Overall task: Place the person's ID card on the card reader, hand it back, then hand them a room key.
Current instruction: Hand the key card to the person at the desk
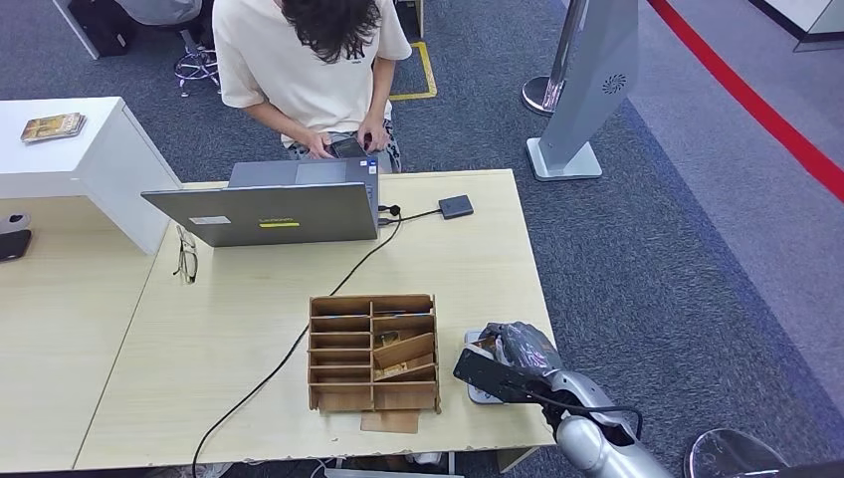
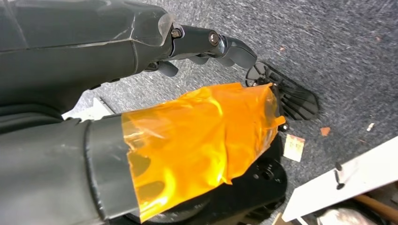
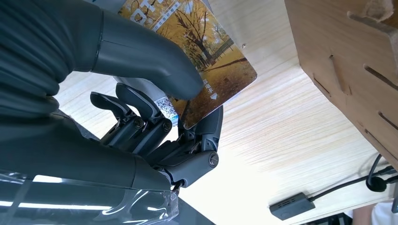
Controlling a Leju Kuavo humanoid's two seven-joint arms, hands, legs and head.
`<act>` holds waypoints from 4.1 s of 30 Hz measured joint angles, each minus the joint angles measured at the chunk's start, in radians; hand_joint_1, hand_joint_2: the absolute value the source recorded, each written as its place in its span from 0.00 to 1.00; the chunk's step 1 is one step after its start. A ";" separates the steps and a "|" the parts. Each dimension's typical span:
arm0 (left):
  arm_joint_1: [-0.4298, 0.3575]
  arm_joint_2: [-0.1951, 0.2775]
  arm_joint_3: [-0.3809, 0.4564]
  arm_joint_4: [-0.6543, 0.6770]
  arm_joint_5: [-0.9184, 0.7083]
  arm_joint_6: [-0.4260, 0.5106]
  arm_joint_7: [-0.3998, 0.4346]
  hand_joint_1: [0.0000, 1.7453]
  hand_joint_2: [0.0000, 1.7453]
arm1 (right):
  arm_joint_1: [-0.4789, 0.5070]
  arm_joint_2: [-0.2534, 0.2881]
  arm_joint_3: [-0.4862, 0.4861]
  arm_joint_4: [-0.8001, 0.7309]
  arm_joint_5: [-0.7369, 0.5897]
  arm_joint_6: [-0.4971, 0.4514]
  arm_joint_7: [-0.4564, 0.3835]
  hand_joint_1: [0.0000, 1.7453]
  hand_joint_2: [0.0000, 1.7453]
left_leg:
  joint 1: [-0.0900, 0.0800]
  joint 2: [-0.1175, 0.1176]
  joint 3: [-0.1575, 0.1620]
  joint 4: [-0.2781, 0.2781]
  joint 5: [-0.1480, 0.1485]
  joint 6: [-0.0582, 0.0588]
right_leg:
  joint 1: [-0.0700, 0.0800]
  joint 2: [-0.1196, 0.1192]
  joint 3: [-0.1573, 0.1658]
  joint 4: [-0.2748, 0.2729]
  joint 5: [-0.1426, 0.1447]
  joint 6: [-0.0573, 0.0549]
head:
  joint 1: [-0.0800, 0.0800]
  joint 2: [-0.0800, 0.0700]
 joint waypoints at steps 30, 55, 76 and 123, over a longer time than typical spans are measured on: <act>0.011 -0.001 -0.043 -0.025 0.039 0.021 0.024 0.00 0.00 | -0.001 0.000 0.000 0.003 0.023 0.001 0.000 1.00 1.00 | 0.000 0.000 0.000 0.000 0.000 0.000 | 0.000 0.000 0.000 0.000 0.000 0.000 | 0.000 0.000; 0.011 0.000 -0.055 -0.027 0.056 0.032 0.026 0.00 0.00 | -0.011 0.001 0.000 0.014 0.027 0.004 -0.002 1.00 1.00 | 0.000 0.000 0.000 0.000 0.000 0.000 | 0.000 0.000 0.000 0.000 0.000 0.000 | 0.000 0.000; 0.021 0.000 -0.077 -0.042 0.092 0.047 0.039 0.00 0.00 | -0.037 0.005 0.004 0.038 0.026 0.016 -0.016 1.00 1.00 | 0.000 0.000 0.000 0.000 0.000 0.000 | 0.000 0.000 0.000 0.000 0.000 0.000 | 0.000 0.000; 0.025 0.000 -0.105 -0.045 0.136 0.055 0.047 0.00 0.00 | -0.149 0.031 0.050 0.157 -0.006 0.038 -0.045 1.00 1.00 | 0.000 0.000 0.000 0.000 0.001 0.000 | 0.000 0.000 0.001 0.000 0.000 0.000 | 0.000 0.000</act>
